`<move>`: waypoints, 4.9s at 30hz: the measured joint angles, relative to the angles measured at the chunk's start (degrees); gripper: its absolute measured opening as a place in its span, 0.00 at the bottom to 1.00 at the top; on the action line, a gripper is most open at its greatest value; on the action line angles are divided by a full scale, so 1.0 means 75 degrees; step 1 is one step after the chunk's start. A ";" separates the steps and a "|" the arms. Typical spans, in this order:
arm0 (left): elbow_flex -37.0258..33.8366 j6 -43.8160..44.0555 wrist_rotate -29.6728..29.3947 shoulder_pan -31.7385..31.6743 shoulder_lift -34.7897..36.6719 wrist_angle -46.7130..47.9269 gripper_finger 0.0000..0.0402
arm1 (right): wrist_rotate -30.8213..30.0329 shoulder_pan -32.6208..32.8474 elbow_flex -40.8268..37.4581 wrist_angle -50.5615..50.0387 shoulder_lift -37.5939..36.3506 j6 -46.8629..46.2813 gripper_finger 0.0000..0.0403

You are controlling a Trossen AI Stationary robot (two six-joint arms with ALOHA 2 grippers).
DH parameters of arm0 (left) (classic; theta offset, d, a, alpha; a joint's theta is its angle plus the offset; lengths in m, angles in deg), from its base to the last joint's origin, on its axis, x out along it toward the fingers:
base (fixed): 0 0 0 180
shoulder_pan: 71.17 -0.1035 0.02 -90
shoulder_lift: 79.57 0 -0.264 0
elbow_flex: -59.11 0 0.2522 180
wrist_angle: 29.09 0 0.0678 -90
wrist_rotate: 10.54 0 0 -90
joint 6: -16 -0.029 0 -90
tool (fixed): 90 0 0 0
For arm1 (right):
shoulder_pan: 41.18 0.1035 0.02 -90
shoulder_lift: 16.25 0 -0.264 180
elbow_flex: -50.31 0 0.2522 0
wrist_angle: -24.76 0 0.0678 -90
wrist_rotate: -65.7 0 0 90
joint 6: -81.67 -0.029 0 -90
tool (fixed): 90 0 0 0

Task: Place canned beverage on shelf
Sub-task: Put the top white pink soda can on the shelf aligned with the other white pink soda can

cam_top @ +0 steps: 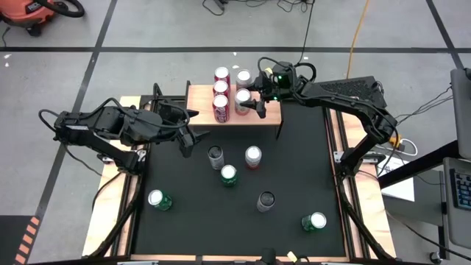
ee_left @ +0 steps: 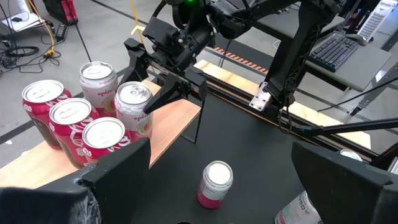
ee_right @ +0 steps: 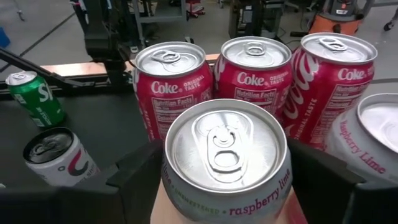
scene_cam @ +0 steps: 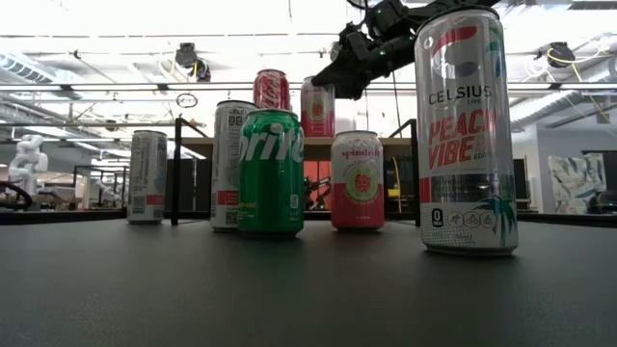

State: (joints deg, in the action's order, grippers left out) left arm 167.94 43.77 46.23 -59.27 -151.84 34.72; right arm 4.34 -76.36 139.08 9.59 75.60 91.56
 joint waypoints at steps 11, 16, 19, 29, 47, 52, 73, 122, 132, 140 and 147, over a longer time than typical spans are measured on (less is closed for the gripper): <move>0.0000 0.0022 0.0000 0.0000 0.0000 0.0000 0.97 | -0.0204 -0.0009 0.0003 -0.0003 0.0000 -0.0010 0.72; 0.0000 0.0035 0.0003 0.0000 0.0000 0.0000 0.97 | -0.0201 -0.0009 0.0003 -0.0006 0.0000 -0.0018 0.72; 0.0000 0.0038 0.0003 0.0000 0.0000 0.0000 0.97 | -0.0123 -0.0012 0.0003 -0.0009 0.0000 -0.0049 0.73; 0.0000 0.0043 0.0002 0.0000 0.0000 0.0000 0.97 | -0.0192 -0.0009 0.0003 0.0013 0.0000 0.0188 0.78; 0.0000 0.0055 0.0003 0.0000 0.0000 0.0000 0.97 | -0.0184 -0.0012 0.0003 0.0021 0.0000 0.0262 0.78; 0.0000 0.0055 0.0001 0.0000 0.0000 0.0001 0.97 | -0.0146 -0.0012 0.0003 0.0020 0.0000 0.0265 0.78; 0.0000 0.0253 0.0000 0.0000 0.0000 0.0003 0.97 | -0.0279 0.0006 0.0003 0.0033 -0.0110 0.0462 0.87; 0.0003 0.0262 -0.0026 -0.0041 -0.0322 0.0064 0.97 | -0.1833 0.1532 0.0265 -0.2591 0.0102 -0.1300 0.09; 0.0003 0.0256 -0.0105 -0.0041 -0.0350 0.0067 0.97 | -0.1830 0.1346 0.0265 -0.2115 0.0087 -0.1247 0.01; 0.0003 0.0254 -0.0152 -0.0041 -0.0350 0.0090 0.97 | -0.1843 0.1142 0.0265 -0.2101 0.0087 -0.1234 0.00; 0.0003 0.0251 -0.0175 -0.0041 -0.0350 0.0171 0.97 | -0.1841 0.0971 0.0265 -0.2049 0.0087 -0.1233 0.00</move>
State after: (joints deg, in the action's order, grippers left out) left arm 167.96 45.65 44.91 -59.57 -154.46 36.00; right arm -9.46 -69.07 141.06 -5.77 76.26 82.31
